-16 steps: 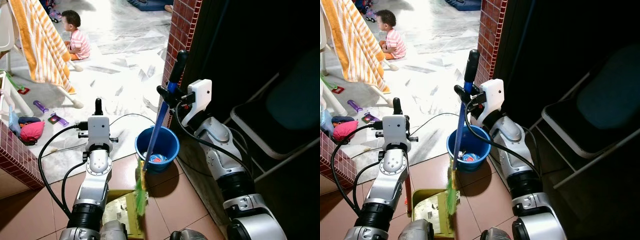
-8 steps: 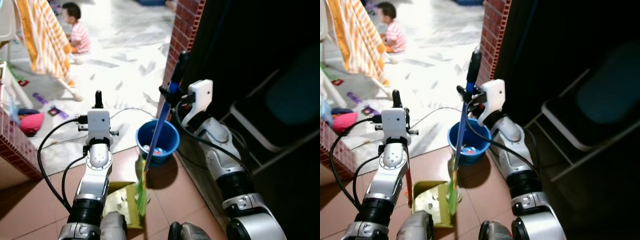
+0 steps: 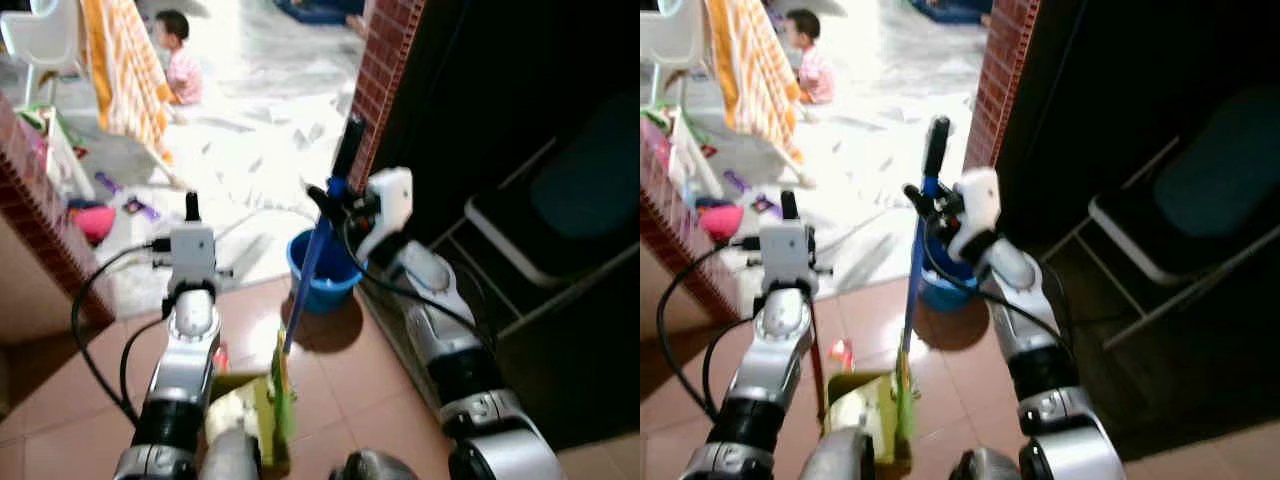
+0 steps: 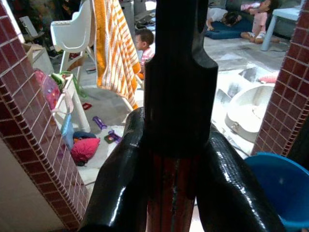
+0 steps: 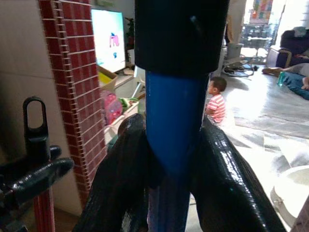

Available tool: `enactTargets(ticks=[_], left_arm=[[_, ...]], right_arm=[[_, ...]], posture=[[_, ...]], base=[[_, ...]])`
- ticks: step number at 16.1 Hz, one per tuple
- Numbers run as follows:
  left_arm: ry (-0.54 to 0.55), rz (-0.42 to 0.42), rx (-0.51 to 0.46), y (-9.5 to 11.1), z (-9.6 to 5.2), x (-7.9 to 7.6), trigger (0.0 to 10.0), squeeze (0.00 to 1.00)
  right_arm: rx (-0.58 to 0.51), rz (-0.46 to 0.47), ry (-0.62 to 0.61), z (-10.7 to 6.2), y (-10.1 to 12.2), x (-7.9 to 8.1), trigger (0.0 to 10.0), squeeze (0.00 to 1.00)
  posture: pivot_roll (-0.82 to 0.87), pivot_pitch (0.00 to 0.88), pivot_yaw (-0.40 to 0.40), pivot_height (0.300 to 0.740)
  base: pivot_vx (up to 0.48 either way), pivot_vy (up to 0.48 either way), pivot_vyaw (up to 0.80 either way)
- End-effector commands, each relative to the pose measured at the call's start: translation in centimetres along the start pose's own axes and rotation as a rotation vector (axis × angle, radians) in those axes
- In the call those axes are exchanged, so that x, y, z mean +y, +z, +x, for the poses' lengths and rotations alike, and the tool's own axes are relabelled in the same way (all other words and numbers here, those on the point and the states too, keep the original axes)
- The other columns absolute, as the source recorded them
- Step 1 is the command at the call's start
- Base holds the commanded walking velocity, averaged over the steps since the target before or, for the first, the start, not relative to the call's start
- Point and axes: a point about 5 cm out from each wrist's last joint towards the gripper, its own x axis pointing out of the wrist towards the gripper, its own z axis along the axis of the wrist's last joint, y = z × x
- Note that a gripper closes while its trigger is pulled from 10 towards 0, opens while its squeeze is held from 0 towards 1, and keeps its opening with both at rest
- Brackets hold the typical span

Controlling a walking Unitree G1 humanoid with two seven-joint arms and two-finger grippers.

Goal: Sweep floor

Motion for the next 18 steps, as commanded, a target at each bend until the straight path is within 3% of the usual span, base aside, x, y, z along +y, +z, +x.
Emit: enactTargets(ticks=[1, 4, 6, 8, 11, 12, 15, 18], left_arm=[[-0.027, 0.009, 0.008, -0.1, -0.1, -0.6, 10.0, 0.0], [0.03, 0.013, 0.003, 0.2, 0.7, 0.3, 10.0, 0.0], [0.085, 0.014, -0.04, 1.3, 1.4, 1.2, 10.0, 0.0], [0.12, 0.011, -0.065, 2.1, 1.9, 1.9, 10.0, 0.0], [0.154, 0.009, -0.08, 2.3, 2.0, 2.3, 10.0, 0.0], [0.154, 0.014, -0.081, 2.0, 2.0, 2.4, 10.0, 0.0], [0.156, 0.042, -0.084, 1.1, 2.0, 2.3, 10.0, 0.0], [0.11, 0.053, -0.063, 0.1, 2.6, 1.2, 10.0, 0.0]], right_arm=[[-0.036, -0.033, -0.009, 0.0, 1.1, -0.6, 10.0, 0.0], [-0.052, -0.045, -0.02, 0.1, 1.4, -0.7, 10.0, 0.0], [-0.117, -0.05, -0.058, 0.6, 2.9, -1.2, 10.0, 0.0], [-0.195, -0.044, -0.154, 1.2, 4.9, -2.4, 10.0, 0.0], [-0.23, -0.009, -0.262, 1.3, 6.0, -4.0, 10.0, 0.0], [-0.225, -0.083, -0.246, 1.2, 6.3, -4.2, 10.0, 0.0], [-0.144, -0.108, -0.215, 0.7, 4.9, -4.5, 10.0, 0.0], [-0.009, -0.104, -0.147, -0.5, 1.5, -3.4, 10.0, 0.0]], posture=[[-0.01, 0.012, -0.081, 0.74], [-0.01, 0.013, -0.08, 0.74], [-0.01, 0.013, -0.079, 0.74], [-0.01, 0.013, -0.076, 0.74], [-0.01, 0.015, -0.074, 0.74], [-0.01, 0.015, -0.076, 0.74], [-0.01, 0.015, -0.076, 0.74], [-0.03, 0.016, -0.081, 0.74]], base=[[0.0, 0.0, 0.0], [0.0, 0.0, 0.0], [0.0, 0.0, 0.0], [0.0, 0.0, 0.0], [0.0, 0.0, 0.0], [0.0, 0.0, 0.0], [0.0, 0.0, 0.0], [0.0, 0.0, 0.0]])
